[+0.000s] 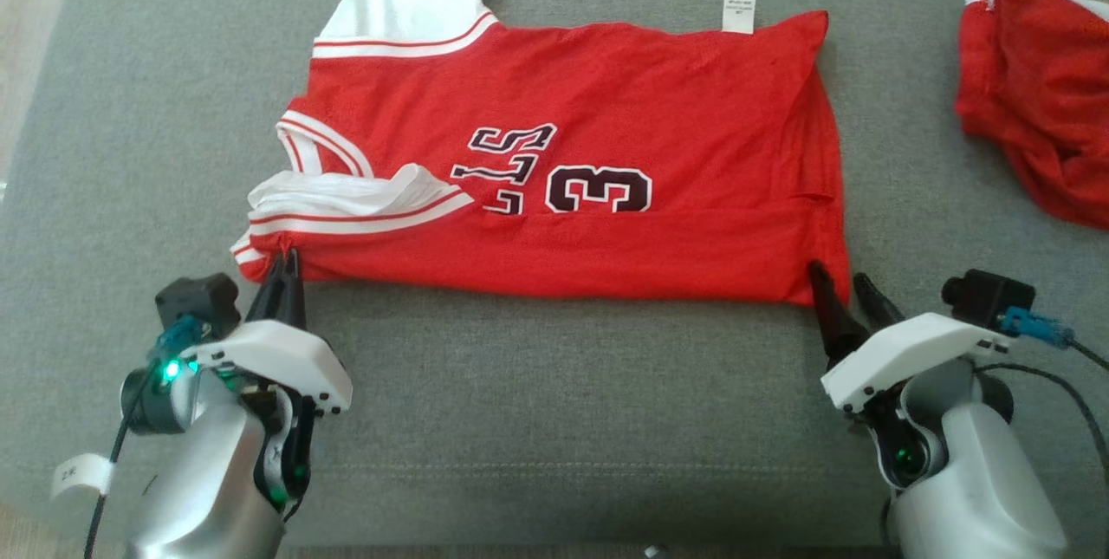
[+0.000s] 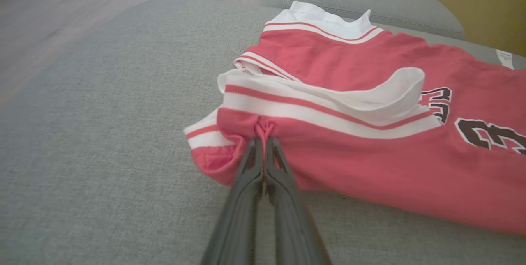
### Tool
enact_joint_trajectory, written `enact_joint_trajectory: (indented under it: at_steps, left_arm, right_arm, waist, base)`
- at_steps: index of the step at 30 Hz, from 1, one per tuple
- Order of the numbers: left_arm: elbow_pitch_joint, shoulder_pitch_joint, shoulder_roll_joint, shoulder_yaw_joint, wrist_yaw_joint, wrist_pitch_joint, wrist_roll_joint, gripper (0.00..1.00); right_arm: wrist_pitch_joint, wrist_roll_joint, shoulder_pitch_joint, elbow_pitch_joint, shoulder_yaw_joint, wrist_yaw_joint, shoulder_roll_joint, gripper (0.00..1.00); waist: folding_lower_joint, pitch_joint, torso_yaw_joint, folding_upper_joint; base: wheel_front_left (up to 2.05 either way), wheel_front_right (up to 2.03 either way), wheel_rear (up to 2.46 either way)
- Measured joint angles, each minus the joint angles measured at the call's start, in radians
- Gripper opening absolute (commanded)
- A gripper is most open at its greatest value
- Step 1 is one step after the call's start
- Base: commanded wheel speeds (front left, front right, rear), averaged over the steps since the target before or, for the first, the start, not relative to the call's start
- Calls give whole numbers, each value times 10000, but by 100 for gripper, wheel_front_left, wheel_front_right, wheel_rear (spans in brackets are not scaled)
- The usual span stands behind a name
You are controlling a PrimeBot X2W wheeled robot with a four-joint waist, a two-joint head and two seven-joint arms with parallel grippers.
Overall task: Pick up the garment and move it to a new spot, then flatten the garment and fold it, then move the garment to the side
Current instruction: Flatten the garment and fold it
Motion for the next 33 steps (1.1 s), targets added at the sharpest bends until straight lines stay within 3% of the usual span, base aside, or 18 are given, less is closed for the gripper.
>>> enact_joint_trajectory:
  at_steps: [11,12,14,24,33]
  left_arm:
    - [-48,29,2,-21,52,-10,0,0]
    - [-48,38,2,-31,52,-10,0,0]
    - [-48,40,4,-58,52,2,0,0]
    - [75,41,75,-326,-46,192,15,0]
    - [121,426,267,-652,-407,723,6,0]
  right_arm:
    - [77,662,-401,439,535,0,4,100]
    - [79,761,-409,451,644,0,4,83]
    - [79,863,-450,485,755,0,4,2]
    - [71,888,-603,840,966,0,-176,0]
    - [807,1290,-502,742,1151,2,-918,0]
  waist:
    - [0,58,144,0]
    - [0,61,143,0]
    - [0,69,137,0]
    - [0,-32,34,0]
    - [0,-431,-41,0]
  base:
    - [0,0,0]
    - [0,0,0]
    - [0,0,0]
    - [0,0,0]
    - [0,0,0]
